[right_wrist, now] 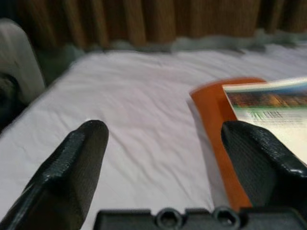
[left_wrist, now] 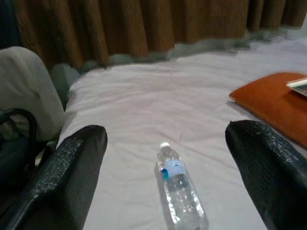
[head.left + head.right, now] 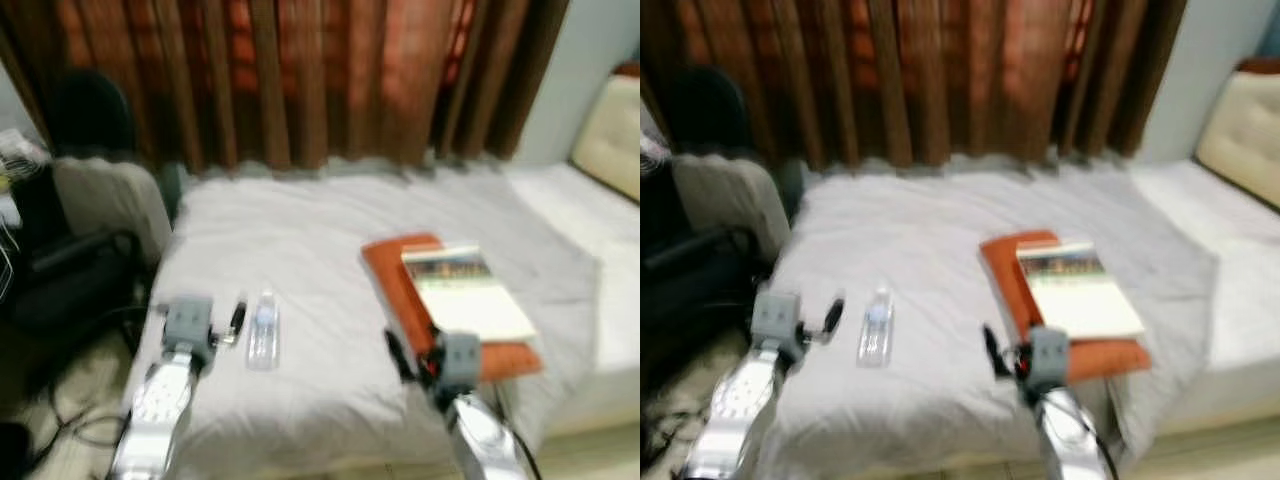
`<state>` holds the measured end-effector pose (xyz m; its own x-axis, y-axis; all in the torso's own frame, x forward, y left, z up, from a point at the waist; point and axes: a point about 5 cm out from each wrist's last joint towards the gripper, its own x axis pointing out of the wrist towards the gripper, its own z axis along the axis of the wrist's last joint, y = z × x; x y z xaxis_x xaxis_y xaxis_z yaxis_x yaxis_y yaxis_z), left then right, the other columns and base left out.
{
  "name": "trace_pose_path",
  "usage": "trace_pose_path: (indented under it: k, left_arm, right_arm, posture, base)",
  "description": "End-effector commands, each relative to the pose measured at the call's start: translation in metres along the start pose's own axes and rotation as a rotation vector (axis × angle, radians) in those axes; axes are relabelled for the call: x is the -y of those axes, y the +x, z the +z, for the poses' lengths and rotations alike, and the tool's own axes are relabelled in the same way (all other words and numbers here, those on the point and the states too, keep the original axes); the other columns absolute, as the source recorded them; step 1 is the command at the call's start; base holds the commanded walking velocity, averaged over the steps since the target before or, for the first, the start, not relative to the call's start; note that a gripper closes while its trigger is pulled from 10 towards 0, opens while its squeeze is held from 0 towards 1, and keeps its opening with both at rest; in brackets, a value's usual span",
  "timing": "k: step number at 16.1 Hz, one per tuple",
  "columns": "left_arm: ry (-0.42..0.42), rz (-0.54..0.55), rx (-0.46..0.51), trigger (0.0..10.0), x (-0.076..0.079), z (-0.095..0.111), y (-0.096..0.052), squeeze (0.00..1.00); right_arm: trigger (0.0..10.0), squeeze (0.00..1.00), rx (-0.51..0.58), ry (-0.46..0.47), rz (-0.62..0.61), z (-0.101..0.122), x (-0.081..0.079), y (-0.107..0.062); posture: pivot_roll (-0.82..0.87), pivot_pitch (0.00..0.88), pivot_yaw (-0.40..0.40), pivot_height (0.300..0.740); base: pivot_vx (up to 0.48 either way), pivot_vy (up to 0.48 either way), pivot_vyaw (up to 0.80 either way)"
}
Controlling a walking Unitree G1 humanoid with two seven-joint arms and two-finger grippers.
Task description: Clean up the room
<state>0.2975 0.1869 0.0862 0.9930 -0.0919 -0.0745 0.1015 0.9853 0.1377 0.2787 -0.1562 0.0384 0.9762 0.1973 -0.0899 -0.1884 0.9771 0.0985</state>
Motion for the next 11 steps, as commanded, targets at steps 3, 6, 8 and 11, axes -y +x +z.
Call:
trace_pose_path:
  k: [3,6,8,11]
  left_arm:
    - [0.005,0.006,-0.006,10.0,0.000,-0.003,-0.003,0.00]
    - [-0.008,0.010,-0.024,10.0,0.003,-0.007,-0.003,0.00]
    - [-0.007,0.009,-0.024,10.0,0.005,-0.007,-0.003,0.00]
    - [-0.010,0.002,-0.028,10.0,0.009,-0.008,-0.003,0.00]
  right_arm:
    - [10.0,0.00,0.018,0.001,0.034,0.005,-0.007,0.005]
    - [10.0,0.00,0.012,0.000,0.035,0.005,-0.007,0.004]
    - [10.0,0.00,0.006,-0.001,0.042,0.004,-0.007,0.004]
    - [10.0,0.00,0.002,-0.004,0.046,0.003,-0.007,0.003]
  posture:
    - [0.04,0.000,-0.033,0.740]
    - [0.04,0.000,-0.031,0.740]
    - [0.04,0.000,-0.031,0.740]
    - [0.04,0.000,-0.031,0.740]
  base:
    - [0.156,0.000,0.00]
    - [0.469,0.000,0.00]
    - [0.469,0.000,0.00]
    - [0.469,0.000,0.00]
